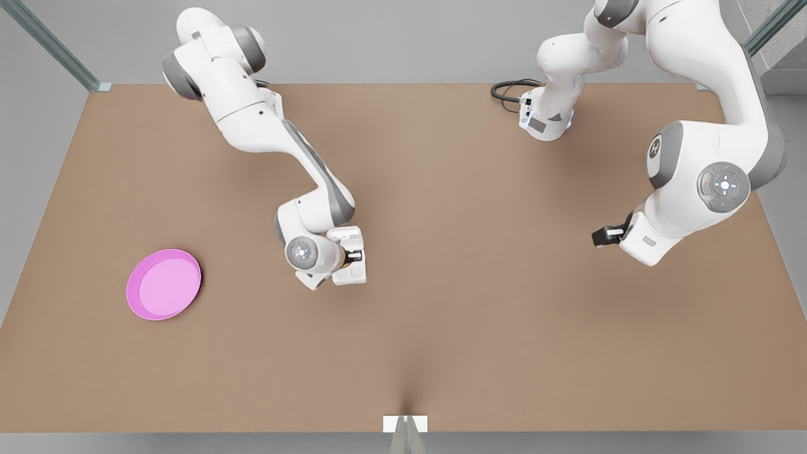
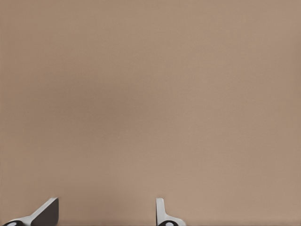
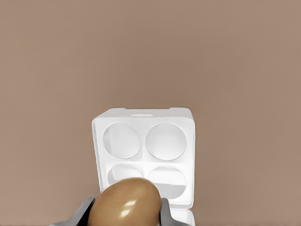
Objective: Pack egg into the box and close the box lid
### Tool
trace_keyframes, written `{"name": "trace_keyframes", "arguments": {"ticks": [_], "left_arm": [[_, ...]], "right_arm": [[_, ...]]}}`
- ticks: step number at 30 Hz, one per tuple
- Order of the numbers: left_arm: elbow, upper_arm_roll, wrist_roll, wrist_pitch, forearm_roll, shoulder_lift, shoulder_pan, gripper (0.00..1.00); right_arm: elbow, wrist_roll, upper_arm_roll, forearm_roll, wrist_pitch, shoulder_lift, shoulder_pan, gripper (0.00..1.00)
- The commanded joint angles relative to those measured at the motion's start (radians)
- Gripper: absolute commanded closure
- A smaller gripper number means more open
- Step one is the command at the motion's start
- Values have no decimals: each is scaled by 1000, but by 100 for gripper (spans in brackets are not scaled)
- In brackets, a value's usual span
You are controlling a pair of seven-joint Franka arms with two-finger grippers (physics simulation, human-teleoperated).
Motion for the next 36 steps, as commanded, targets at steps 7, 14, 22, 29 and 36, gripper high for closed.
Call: {"name": "trace_keyframes", "arguments": {"ticks": [7, 14, 22, 29, 36], "left_arm": [[-11, -1, -5, -4, 2, -2, 0, 0], [13, -2, -13, 2, -13, -5, -14, 0], [-15, -387, -525, -133, -101, -87, -12, 0], [-115, -576, -1097, 95, -38, -18, -342, 0], [100, -422, -1464, 396, 387, 429, -704, 0]], "right_arm": [[11, 178, -2, -5, 39, 29, 35, 28], [-10, 167, 15, -28, 25, -14, -46, 0], [146, -497, 36, -278, -432, -204, -635, 0], [23, -423, 1, -244, -404, -490, -545, 0], [57, -420, 3, -237, -406, -444, -545, 0]]}}
